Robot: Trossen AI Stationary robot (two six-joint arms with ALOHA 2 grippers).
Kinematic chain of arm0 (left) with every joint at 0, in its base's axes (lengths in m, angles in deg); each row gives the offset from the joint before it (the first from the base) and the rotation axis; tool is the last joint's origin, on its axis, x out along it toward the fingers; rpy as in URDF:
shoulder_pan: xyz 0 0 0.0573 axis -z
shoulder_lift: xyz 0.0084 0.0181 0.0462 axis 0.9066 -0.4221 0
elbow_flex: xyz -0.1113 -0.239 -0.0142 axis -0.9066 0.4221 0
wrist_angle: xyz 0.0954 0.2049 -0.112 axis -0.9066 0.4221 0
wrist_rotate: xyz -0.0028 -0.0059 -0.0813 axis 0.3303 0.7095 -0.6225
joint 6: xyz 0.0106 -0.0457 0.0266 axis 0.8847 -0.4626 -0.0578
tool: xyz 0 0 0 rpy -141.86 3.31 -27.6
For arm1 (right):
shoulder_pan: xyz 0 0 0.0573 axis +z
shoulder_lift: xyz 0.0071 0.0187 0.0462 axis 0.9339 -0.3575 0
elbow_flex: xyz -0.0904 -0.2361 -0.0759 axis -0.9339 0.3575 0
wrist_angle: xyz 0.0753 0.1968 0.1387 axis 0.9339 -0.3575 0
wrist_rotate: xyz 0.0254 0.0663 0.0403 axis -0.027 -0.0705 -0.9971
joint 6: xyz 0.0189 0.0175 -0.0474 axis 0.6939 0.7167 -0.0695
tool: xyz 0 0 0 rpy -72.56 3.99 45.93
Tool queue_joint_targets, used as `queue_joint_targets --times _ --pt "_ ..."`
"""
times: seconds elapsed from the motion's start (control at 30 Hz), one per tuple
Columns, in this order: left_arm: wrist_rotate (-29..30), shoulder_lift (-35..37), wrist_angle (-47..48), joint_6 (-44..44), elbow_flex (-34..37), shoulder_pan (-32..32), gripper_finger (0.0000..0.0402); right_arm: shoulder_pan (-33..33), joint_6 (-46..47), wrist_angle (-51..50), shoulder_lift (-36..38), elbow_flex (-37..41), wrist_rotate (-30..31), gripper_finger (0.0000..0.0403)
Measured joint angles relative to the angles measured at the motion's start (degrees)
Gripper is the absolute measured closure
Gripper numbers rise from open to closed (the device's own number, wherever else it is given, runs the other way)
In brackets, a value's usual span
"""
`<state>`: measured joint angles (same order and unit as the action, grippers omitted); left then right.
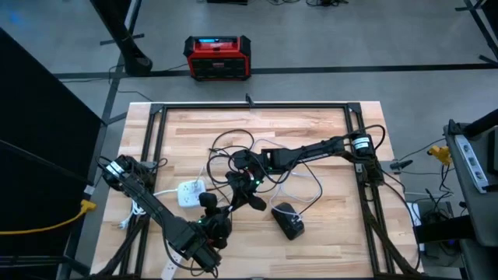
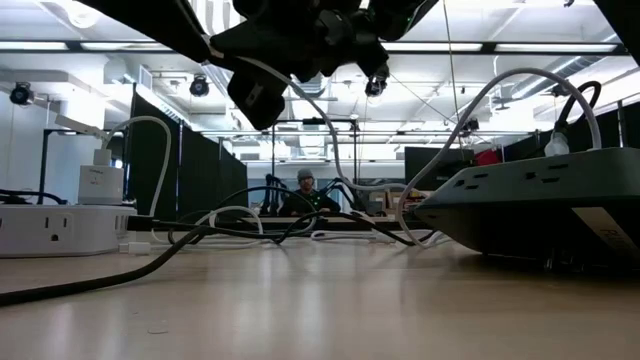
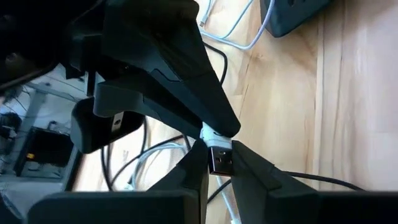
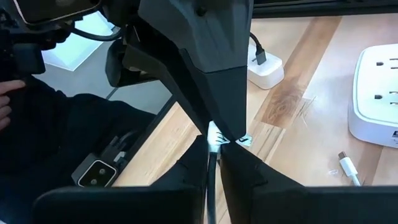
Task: Insert USB
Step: Insert the blue charger cable into the top white outlet extension
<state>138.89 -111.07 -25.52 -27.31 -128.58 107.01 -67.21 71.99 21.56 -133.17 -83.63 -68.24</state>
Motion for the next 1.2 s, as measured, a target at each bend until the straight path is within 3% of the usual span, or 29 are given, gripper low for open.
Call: queue_joint_targets --times 0.1,0.27,0.37,0.53,0.67,0.87,1.03,1.2 --pt "-0.76 0.02 -0.33 -2.58 -0.05 0.04 0.0363 -0.21 -0.32 -0.63 0.48 0.01 0.34 0.0372" --pt "-2.36 0.01 -0.54 -7.05 -0.08 0.85 0.0400 -1.07 -2.84 -1.72 2.79 0.02 0.23 0.0300" --pt "-3.46 0.15 -0.38 -10.50 -0.08 1.14 0.0400 -1.78 -6.07 -4.34 5.21 -0.09 0.46 0.0264" --pt "-4.06 0.39 1.20 -20.00 -0.08 1.16 0.0400 -0.95 -17.23 -12.34 9.86 -0.07 13.26 0.0239" --pt "-5.01 2.01 2.51 -28.82 -0.08 1.34 0.0400 2.38 -28.67 -17.95 12.64 0.80 23.88 0.0244" --pt "-5.79 7.94 1.74 -39.67 1.49 1.51 0.0400 6.76 -35.34 -16.59 15.99 6.98 27.34 0.0273" --pt "-6.20 14.66 -7.46 -39.91 6.93 1.60 0.0400 11.67 -39.40 -7.49 17.78 12.68 37.63 0.0307" --pt "-8.79 22.14 -25.70 -36.51 17.88 1.53 0.0400 16.78 -45.93 5.21 18.69 15.55 46.08 0.0338"
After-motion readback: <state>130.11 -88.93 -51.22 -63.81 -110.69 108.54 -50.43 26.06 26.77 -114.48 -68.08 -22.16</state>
